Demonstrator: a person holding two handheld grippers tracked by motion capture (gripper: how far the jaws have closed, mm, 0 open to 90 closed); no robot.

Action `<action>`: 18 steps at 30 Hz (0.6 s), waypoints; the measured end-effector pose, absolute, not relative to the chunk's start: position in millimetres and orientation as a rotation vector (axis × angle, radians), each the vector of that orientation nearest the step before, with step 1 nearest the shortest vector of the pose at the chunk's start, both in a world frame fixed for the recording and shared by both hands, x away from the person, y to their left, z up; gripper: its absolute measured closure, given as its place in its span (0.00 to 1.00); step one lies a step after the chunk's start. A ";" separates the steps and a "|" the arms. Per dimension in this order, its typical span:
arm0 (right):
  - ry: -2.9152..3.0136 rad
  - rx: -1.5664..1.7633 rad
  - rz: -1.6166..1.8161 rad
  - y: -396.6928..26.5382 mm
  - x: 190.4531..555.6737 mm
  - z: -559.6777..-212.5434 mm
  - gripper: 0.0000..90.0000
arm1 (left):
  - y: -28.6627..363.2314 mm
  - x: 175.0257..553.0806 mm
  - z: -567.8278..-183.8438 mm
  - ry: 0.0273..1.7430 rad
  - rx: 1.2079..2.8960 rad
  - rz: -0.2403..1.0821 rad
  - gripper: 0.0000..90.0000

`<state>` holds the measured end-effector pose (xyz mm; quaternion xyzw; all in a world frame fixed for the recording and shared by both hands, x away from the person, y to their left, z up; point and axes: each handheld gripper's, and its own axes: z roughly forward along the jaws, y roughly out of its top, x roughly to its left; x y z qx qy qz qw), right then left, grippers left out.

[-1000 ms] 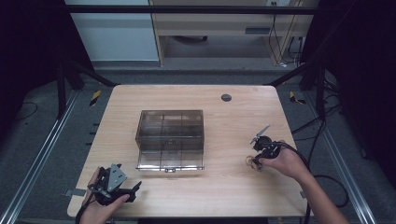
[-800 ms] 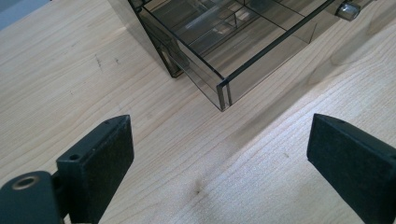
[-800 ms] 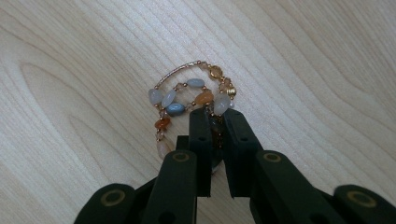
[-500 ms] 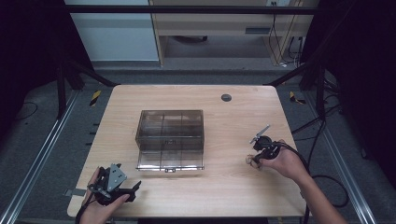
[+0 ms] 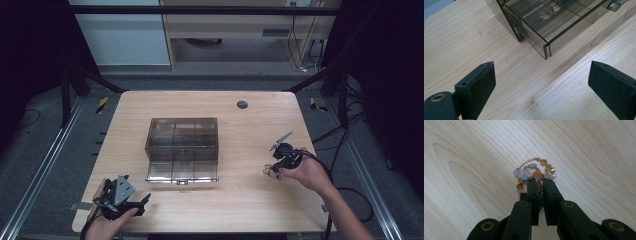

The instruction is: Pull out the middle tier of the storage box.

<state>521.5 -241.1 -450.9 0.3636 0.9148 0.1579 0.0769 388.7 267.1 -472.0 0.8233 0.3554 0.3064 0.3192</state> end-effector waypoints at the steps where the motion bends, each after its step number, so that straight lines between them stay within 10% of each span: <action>1: 2.739 1.092 0.475 -240.8 521.2 -449.5 0.94 | 267.0 388.6 -472.0 0.932 2.167 0.806 0.08; 18: 2.722 1.066 0.498 -239.4 520.1 -434.9 0.94 | 266.5 388.2 -471.7 0.931 2.164 0.809 0.08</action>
